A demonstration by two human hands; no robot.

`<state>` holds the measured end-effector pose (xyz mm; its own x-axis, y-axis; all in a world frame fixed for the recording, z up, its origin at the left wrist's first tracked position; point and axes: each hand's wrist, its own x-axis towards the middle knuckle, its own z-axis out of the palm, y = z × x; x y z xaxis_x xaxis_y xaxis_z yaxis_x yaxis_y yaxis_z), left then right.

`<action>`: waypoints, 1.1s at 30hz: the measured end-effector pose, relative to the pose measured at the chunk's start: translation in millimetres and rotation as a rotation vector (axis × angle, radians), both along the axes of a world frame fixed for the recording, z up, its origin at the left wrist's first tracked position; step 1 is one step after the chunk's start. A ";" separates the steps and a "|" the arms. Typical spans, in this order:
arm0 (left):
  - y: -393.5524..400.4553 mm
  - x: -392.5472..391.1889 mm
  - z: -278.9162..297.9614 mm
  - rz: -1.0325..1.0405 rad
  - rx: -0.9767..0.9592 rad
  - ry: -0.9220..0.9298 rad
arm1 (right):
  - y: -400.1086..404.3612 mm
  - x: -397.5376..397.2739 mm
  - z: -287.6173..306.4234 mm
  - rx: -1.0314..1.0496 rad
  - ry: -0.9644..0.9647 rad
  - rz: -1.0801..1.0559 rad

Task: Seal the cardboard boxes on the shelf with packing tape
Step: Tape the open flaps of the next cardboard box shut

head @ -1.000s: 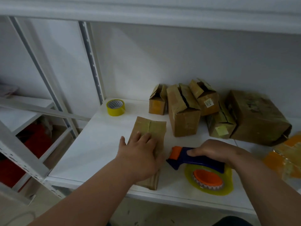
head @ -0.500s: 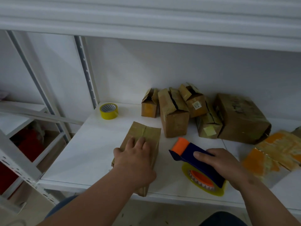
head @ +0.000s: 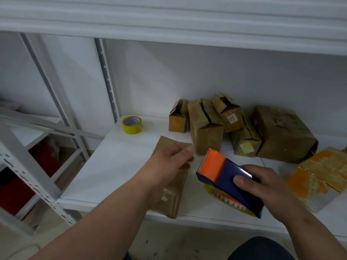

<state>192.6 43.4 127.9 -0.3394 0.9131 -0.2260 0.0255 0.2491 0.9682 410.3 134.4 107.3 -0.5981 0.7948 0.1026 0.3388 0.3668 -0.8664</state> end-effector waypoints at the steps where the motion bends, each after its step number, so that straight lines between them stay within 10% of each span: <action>1: -1.0 0.7 -0.7 -0.037 -0.016 -0.108 | -1.8 -1.4 1.6 0.000 0.009 0.016; 9: -8.1 -5.2 -12.7 -0.099 -0.082 -0.552 | -10.1 -6.4 8.4 0.010 0.006 0.093; 20: -5.1 -22.9 -1.3 0.116 0.078 0.082 | -0.9 -20.5 11.0 0.065 -0.110 0.195; 33: -23.3 -102.1 -2.9 0.361 0.028 0.031 | 20.9 1.5 15.2 -0.102 -0.287 0.182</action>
<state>90.5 20.1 125.0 -0.6476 0.7387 -0.1870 -0.0295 0.2209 0.9748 411.8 155.2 122.5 -0.7239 0.6699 -0.1648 0.5110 0.3602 -0.7805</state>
